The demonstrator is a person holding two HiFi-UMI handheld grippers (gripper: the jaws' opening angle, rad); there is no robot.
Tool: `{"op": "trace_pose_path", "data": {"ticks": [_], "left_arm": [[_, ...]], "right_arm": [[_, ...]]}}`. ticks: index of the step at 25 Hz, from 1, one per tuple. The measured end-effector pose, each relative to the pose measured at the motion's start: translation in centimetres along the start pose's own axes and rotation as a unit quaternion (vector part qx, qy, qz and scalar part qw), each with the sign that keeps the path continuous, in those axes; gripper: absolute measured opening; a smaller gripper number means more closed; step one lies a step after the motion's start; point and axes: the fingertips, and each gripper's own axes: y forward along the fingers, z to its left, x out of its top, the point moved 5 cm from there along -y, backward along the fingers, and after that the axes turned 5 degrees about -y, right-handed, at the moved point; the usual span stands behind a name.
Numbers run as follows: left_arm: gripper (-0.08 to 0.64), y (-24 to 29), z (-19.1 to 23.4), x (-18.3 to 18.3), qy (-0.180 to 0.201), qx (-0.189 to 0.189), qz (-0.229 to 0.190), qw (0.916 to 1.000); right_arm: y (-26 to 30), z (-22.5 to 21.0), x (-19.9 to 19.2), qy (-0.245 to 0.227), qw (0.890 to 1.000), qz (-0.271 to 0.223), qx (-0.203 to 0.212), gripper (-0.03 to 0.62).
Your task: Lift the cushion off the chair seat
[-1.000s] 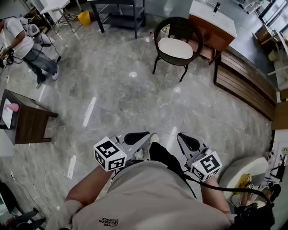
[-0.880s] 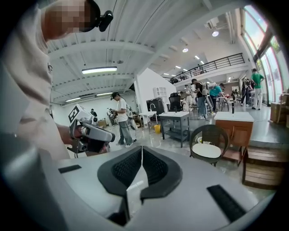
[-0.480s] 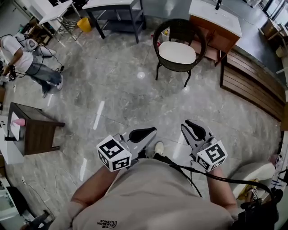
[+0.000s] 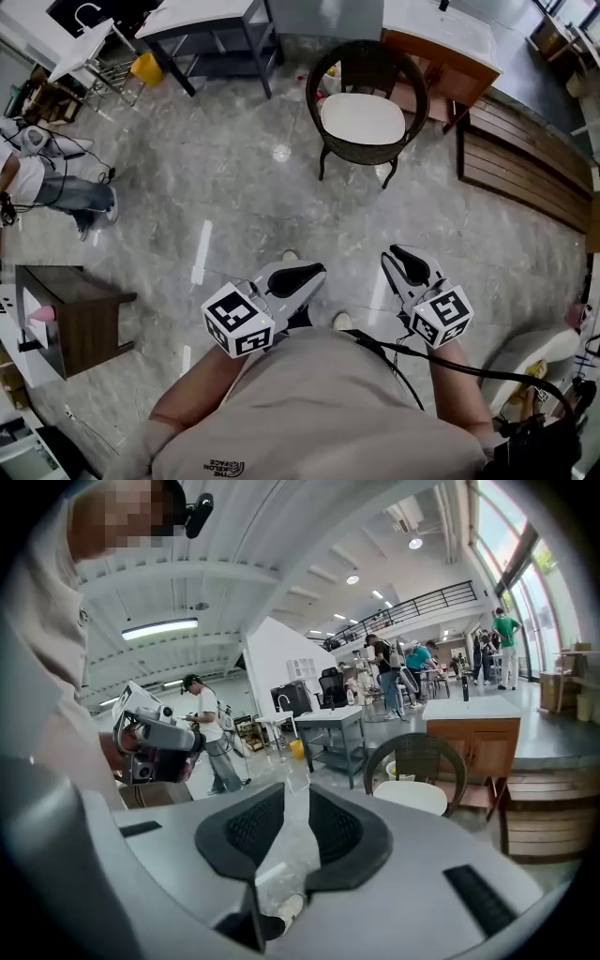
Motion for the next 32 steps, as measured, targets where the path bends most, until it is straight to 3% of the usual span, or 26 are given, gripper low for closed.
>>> {"op": "trace_pose_path", "data": {"ticks": [6,11,16,20,25,32], "left_arm": [[0.008,0.4,9.3,6.4,0.03,-0.029,0.048,0.998],[0.008,1.3,15.8,9.8,0.031,-0.03,0.076,0.9962],[0.008,5.3,20.2,11.6,0.011,-0.003,0.077,0.997],[0.008,9.7,23.2,13.4,-0.004,0.008,0.096,0.9954],[0.006,16.7,26.9,14.6,-0.013,0.016,0.134,0.9907],[0.006,25.9,31.9,16.5,-0.019,0.005,0.148,0.9888]], "right_arm": [[9.9,-6.4,0.5,0.038,0.997,0.037,-0.064,0.08],[17.1,-12.4,-2.1,0.142,0.984,0.043,-0.095,0.08],[23.8,-19.9,-7.3,0.248,0.963,0.051,-0.095,0.08],[29.3,-26.7,-12.1,0.346,0.932,0.056,-0.093,0.081],[35.4,-35.0,-18.1,0.464,0.878,0.038,-0.11,0.097],[41.5,-43.6,-26.2,0.565,0.812,0.035,-0.143,0.118]]}}
